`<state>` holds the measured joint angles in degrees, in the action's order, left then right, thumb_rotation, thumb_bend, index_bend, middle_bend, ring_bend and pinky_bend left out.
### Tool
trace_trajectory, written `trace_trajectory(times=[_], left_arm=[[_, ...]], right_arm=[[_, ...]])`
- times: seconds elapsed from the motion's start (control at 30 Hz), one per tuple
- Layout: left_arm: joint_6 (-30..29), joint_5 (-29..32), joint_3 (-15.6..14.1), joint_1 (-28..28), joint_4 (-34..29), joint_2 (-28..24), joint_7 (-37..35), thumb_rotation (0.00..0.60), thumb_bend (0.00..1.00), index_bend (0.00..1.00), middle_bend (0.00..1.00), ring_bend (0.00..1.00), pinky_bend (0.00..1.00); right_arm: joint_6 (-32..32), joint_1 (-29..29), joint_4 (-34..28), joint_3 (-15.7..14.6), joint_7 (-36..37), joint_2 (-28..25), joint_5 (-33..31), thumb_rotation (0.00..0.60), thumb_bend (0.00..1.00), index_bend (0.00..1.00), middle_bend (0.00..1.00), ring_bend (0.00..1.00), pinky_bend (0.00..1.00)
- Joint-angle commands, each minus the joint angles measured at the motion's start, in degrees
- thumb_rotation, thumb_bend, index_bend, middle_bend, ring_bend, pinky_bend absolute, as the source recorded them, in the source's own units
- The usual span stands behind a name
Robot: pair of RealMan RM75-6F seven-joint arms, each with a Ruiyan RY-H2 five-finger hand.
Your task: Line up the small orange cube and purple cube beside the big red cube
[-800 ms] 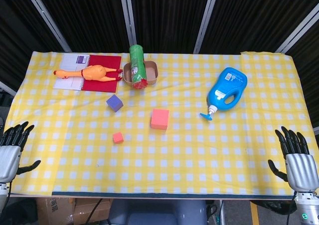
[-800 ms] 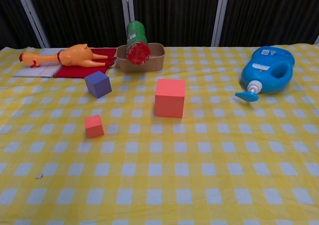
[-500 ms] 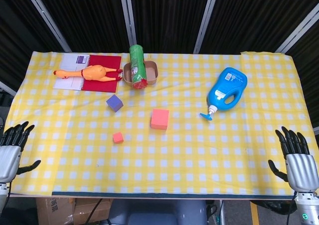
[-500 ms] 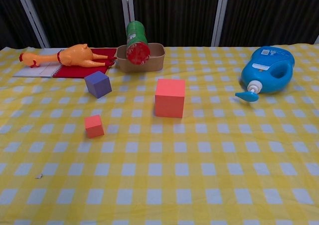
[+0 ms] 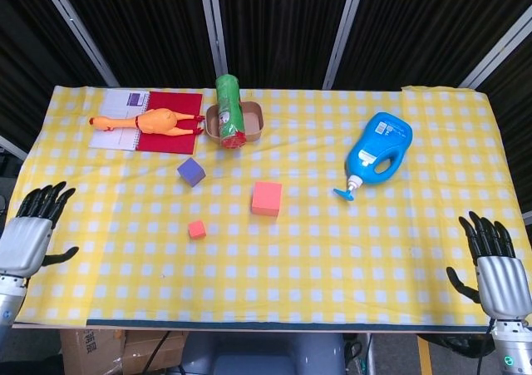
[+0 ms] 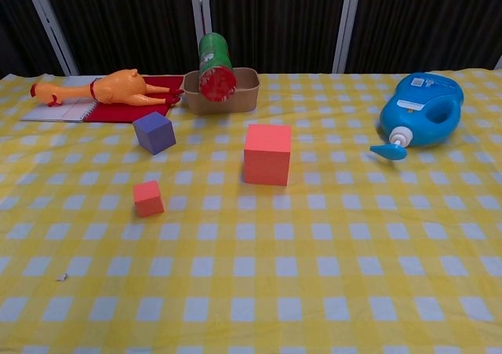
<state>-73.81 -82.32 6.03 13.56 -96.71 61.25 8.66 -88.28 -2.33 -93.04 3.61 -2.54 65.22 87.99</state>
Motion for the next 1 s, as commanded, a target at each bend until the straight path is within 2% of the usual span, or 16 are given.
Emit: trace_trajectory(times=[0.03,0.1,0.23,0.4,0.63,1.0], left_arm=[[8.6,4.4,3.9,7.1,0.3,-1.7,3.9,0.6,0.23,0.0,0.0,0.0,0.03],[11.9,6.4,5.2,10.0,1.4,-1.0,5.4,0.6,0.24,0.01,0.0,0.0,0.03],[17.5,9.6,6.7,15.0,5.0,1.5,8.7,0.6,0.27,0.11,0.0,0.0,0.05],[24.0,14.7,8.1,21.6,12.3,7.4,12.5,0.6,0.28,0.14,0.0,0.0,0.05],[30.8,18.1,7.9,28.7,21.3,13.6,15.7,0.6,0.28,0.19,0.0,0.0,0.05],[38.5,21.1,7.1,37.7,33.6,23.3,17.9,0.6,0.3,0.18,0.0,0.0,0.05]], right_arm=[[0.3,0.0,-0.4,0.1,0.8,-0.3,-0.4,0.6,0.37,0.0,0.0,0.0,0.01],[0.5,-0.1,-0.4,0.1,1.2,-0.4,-0.6,0.6,0.37,0.0,0.0,0.0,0.01],[0.6,-0.1,-0.5,0.2,1.9,-0.6,-0.7,0.6,0.37,0.0,0.0,0.0,0.01],[1.3,-0.3,-1.1,0.4,3.5,-1.0,-1.5,0.6,0.37,0.0,0.0,0.0,0.01],[1.6,-0.3,-1.2,0.6,5.0,-1.2,-1.9,0.6,0.37,0.0,0.0,0.0,0.01],[2.0,-0.4,-1.5,0.9,6.7,-1.7,-2.5,0.6,0.37,0.0,0.0,0.0,0.01]])
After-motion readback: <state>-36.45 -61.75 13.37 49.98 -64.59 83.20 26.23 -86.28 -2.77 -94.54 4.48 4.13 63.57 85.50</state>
